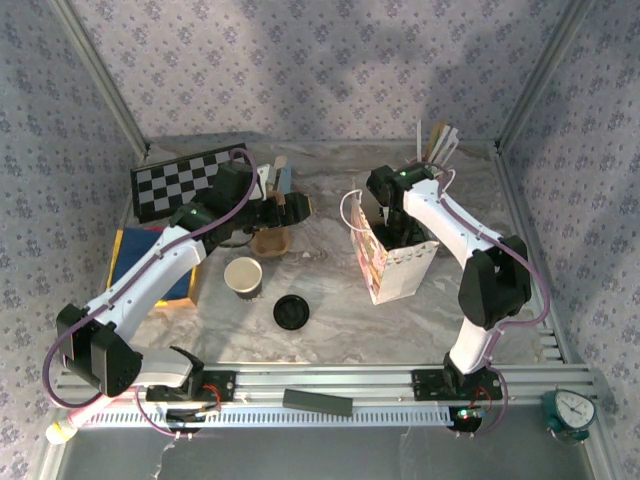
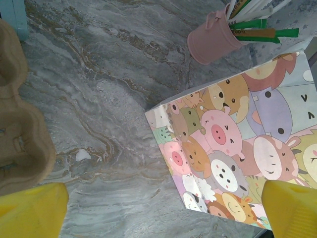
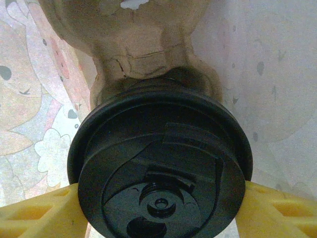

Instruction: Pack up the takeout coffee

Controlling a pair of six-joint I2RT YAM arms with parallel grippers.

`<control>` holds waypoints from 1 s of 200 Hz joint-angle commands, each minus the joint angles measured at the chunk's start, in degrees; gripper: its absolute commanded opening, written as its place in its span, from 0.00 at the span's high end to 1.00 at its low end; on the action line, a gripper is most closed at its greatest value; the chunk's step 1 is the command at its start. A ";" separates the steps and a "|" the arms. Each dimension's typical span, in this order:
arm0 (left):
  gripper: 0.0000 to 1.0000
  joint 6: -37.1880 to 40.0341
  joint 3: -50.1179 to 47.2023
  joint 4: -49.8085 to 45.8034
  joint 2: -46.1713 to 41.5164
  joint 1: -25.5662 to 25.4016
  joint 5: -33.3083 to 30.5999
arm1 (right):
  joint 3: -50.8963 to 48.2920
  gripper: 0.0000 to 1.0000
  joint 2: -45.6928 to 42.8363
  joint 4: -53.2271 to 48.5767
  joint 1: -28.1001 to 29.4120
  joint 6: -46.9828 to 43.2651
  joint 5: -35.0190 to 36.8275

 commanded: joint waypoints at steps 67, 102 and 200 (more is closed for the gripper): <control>0.00 -0.19 0.80 0.03 -1.38 -0.23 -0.15 | 2.04 0.25 -1.91 -2.78 0.70 1.48 1.36; 0.00 -0.19 0.94 -0.01 -1.34 -0.27 -0.15 | 2.23 0.23 -1.86 -2.93 0.82 1.48 0.75; 0.00 -0.05 1.29 -0.02 -1.19 -0.27 -0.15 | 2.39 0.18 -1.98 -3.32 0.81 1.48 0.92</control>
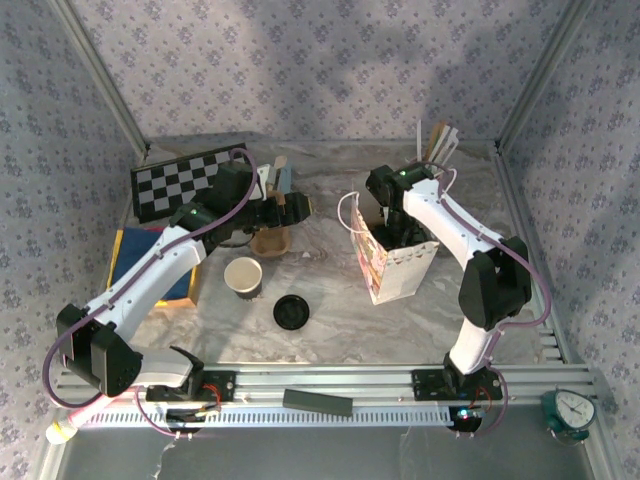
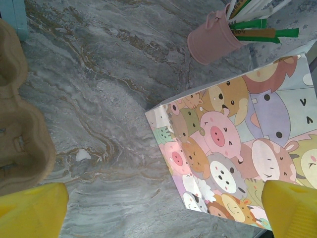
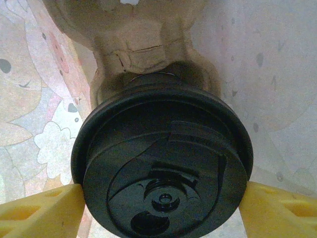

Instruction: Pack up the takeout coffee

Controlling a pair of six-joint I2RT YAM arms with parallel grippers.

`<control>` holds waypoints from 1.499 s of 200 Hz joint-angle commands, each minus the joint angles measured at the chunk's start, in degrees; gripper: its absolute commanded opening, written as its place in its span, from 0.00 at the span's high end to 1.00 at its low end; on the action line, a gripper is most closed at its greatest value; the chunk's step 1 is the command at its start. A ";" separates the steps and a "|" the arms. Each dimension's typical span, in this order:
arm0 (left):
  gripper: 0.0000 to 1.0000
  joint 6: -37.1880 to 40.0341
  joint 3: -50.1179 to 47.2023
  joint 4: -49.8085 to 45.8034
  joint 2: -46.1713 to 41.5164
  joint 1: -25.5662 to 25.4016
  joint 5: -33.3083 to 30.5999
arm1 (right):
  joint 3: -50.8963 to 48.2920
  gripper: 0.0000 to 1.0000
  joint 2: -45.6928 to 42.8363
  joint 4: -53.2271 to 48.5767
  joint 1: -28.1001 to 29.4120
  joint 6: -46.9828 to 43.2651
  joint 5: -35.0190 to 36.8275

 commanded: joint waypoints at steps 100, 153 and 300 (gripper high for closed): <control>0.00 -0.03 1.11 -0.01 -1.29 -0.29 -0.16 | 2.31 0.14 -1.85 -2.59 0.37 0.98 0.81; 0.00 -0.05 0.98 -0.06 -1.32 -0.23 -0.19 | 2.40 0.14 -1.96 -2.55 0.46 1.17 0.85; 0.00 -0.17 0.83 -0.12 -1.50 -0.28 -0.15 | 2.92 0.15 -2.45 -3.07 0.94 1.53 1.21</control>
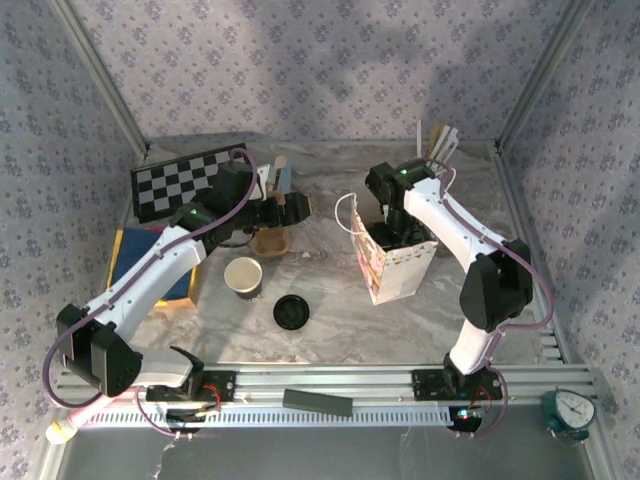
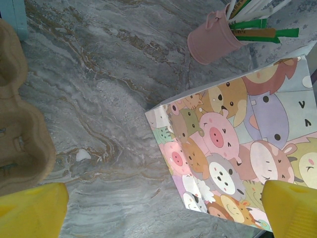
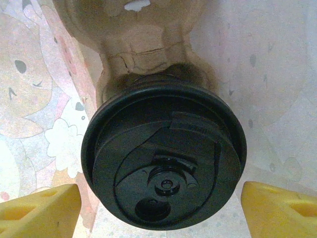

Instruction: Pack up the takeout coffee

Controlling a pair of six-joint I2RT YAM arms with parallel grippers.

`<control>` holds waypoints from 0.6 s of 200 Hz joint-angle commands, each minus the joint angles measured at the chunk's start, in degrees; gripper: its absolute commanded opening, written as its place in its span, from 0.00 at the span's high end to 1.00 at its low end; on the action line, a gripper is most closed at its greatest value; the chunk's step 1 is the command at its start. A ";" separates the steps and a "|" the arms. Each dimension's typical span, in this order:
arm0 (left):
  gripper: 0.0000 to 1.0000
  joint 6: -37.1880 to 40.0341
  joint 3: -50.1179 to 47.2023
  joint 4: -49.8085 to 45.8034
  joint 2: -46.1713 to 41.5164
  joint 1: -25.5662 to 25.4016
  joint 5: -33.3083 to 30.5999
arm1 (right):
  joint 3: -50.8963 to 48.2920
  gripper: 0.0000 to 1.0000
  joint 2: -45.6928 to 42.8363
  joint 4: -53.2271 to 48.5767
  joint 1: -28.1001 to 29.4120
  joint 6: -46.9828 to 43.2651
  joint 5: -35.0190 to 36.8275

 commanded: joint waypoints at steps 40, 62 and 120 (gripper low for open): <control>0.00 -0.14 0.80 -0.01 -1.47 -0.27 -0.15 | 1.63 0.15 -1.97 -2.30 0.52 1.07 0.82; 0.00 -0.12 0.66 -0.07 -1.52 -0.23 -0.16 | 1.59 0.15 -2.06 -2.48 0.68 1.13 0.84; 0.00 -0.17 0.67 -0.01 -1.48 -0.22 -0.15 | 1.81 0.15 -2.32 -2.74 0.61 1.24 0.77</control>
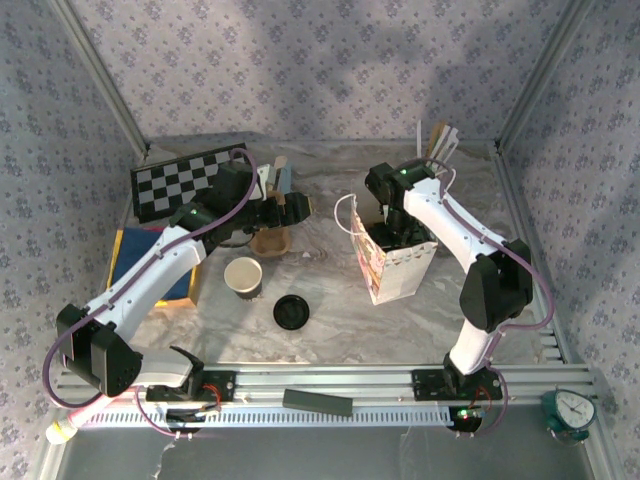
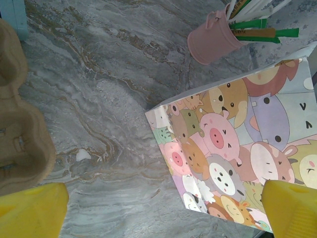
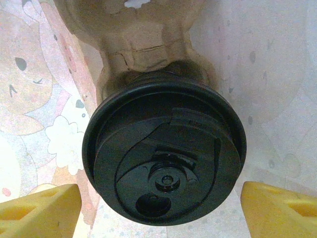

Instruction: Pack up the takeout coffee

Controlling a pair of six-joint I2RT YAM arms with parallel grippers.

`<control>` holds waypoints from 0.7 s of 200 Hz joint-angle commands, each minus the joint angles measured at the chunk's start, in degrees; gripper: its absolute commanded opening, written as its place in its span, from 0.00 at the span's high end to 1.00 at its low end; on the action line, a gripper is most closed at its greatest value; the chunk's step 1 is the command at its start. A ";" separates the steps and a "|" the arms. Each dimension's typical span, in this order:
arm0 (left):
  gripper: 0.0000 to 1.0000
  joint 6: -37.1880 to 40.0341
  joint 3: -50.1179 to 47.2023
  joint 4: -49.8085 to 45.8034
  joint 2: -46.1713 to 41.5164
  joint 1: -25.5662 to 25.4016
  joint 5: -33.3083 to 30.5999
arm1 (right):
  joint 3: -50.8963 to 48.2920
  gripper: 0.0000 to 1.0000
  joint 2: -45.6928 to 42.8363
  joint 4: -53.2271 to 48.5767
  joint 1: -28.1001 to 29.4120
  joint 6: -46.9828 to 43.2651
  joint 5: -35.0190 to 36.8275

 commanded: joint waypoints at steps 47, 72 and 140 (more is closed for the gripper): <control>0.00 -0.14 0.79 -0.01 -1.48 -0.29 -0.17 | 1.79 0.15 -2.53 -2.55 0.34 1.08 0.79; 0.00 -0.06 0.77 -0.07 -1.58 -0.29 -0.24 | 2.23 0.15 -2.76 -2.93 0.35 1.19 1.05; 0.00 0.53 1.29 -0.93 -1.68 -0.30 -1.07 | 5.22 0.14 -3.83 -4.41 0.56 1.90 1.57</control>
